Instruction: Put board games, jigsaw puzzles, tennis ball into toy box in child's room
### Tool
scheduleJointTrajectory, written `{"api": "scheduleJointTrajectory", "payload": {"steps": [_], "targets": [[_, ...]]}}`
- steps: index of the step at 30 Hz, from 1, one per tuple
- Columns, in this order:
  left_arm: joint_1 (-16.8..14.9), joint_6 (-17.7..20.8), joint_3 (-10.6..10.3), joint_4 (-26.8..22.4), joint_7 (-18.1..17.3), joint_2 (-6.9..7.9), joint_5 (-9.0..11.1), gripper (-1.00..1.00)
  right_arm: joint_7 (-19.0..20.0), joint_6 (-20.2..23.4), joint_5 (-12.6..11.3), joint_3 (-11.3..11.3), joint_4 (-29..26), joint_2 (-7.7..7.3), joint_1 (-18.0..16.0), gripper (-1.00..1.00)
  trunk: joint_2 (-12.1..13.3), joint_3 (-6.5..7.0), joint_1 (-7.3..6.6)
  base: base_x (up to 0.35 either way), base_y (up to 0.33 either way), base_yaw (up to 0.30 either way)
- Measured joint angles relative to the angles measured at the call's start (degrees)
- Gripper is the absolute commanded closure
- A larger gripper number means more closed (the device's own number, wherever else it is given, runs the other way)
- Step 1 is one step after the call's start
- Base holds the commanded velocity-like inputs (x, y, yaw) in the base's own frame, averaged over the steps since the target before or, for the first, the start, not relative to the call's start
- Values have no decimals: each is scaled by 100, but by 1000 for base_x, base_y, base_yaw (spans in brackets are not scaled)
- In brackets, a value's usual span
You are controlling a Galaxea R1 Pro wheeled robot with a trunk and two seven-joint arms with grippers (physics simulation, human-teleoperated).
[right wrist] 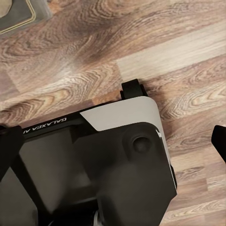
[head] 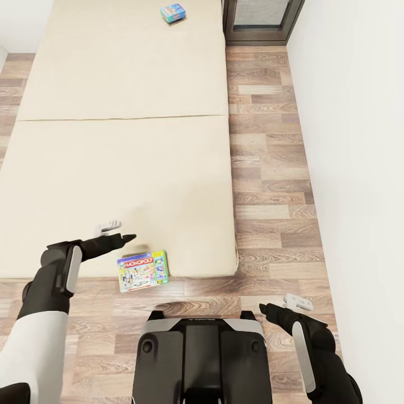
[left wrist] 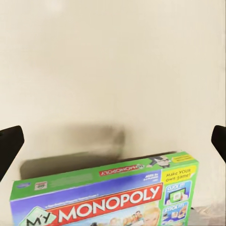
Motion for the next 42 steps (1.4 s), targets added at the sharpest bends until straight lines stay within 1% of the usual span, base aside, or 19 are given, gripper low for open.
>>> {"api": "scheduleJointTrajectory", "payload": {"steps": [2,4,7,8,11,12,13,14,16,17,22,26,31,42], "targets": [[-1,41,4,-2,-151,44,-2,-100,0,0,0,-1,0,0,0,-100,0,0,0,0,0,0],[1,110,8,-3,-432,130,-1,-100,0,0,-1,-3,0,0,0,-100,0,0,0,0,0,0],[1,204,11,-4,-640,206,0,-100,0,0,-1,-1,0,0,0,-100,0,0,0,0,0,0],[1,275,16,-4,-777,249,0,-100,0,0,-1,-2,0,0,0,-100,0,0,0,0,0,0],[0,368,51,-5,-1009,321,1,-100,0,0,-1,-1,0,0,0,-100,0,0,0,0,0,0],[1,408,106,-5,-1173,368,0,-100,1,0,-2,-2,0,0,0,-100,0,0,0,0,0,0],[1,424,143,-5,-1262,390,1,-100,1,0,-1,-3,0,0,0,-100,0,0,0,0,0,0],[1,445,225,-5,-1433,424,1,-100,1,0,-2,-2,0,0,0,-100,0,0,0,0,0,0],[2,460,313,-6,-1606,448,0,-100,0,0,-1,-3,0,0,0,-100,0,0,0,0,0,0],[2,476,390,-6,-1760,466,-2,-100,0,0,-2,-2,0,0,0,-100,0,0,0,0,0,0],[2,517,522,-6,-2095,495,-5,-100,1,0,-1,-4,0,0,0,-100,0,0,0,0,0,0],[1,535,551,-7,-2202,503,-6,-100,1,0,-1,-4,0,0,0,-100,0,1,0,0,0,0],[2,541,568,-6,-2246,506,-6,-100,0,0,-2,0,0,0,0,-100,0,13,0,0,0,0],[2,544,575,-7,-2283,507,-1,-100,0,0,-1,5,0,0,0,-100,0,101,0,0,49,0]]}}
